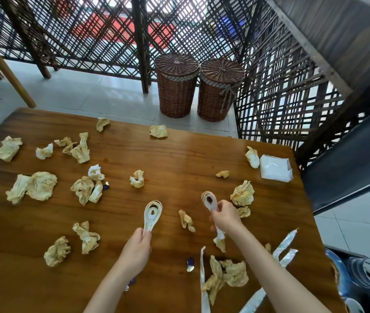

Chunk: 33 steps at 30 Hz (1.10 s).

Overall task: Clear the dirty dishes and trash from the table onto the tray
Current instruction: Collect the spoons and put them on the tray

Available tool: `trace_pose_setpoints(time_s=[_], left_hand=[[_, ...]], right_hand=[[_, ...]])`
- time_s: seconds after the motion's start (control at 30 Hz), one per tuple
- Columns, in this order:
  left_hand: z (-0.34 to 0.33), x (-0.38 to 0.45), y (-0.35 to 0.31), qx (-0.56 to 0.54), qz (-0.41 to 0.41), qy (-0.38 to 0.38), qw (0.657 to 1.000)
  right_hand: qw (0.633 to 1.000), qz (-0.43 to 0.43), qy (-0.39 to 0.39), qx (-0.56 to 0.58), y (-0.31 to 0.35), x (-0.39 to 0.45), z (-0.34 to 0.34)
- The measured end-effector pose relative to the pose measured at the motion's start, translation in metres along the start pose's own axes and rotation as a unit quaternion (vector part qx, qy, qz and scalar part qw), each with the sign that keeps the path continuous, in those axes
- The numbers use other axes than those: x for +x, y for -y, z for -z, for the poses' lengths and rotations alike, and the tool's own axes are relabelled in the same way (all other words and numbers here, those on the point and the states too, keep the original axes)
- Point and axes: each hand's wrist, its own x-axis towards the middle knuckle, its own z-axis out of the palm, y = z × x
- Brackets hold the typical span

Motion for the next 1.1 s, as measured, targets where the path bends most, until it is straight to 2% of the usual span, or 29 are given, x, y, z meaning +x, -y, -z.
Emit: trace_pose_setpoints(time_s=[0.2,0.4,0.63,0.77,0.93,1.1], left_hand=[[-0.02,-0.013,-0.012,-0.012,-0.028,0.047,0.998],[-0.041,-0.033,-0.019,0.022,-0.061,0.086,0.994],[-0.086,-0.063,-0.016,0.031,-0.081,0.125,0.988],[-0.13,-0.086,-0.022,0.017,-0.082,0.138,0.987],[-0.207,-0.125,-0.022,0.021,-0.081,0.139,0.987],[-0.295,-0.17,-0.016,-0.013,-0.07,0.133,0.989]], right_hand=[[0.994,-0.038,-0.017,0.104,-0.021,-0.027,0.031],[0.963,-0.105,-0.022,0.249,-0.052,-0.08,0.06],[0.924,-0.093,-0.012,0.37,-0.107,-0.14,0.094],[0.908,-0.098,-0.03,0.406,-0.152,-0.162,0.117],[0.906,-0.13,-0.062,0.397,-0.228,-0.166,0.145],[0.897,-0.133,-0.031,0.42,-0.299,-0.173,0.188]])
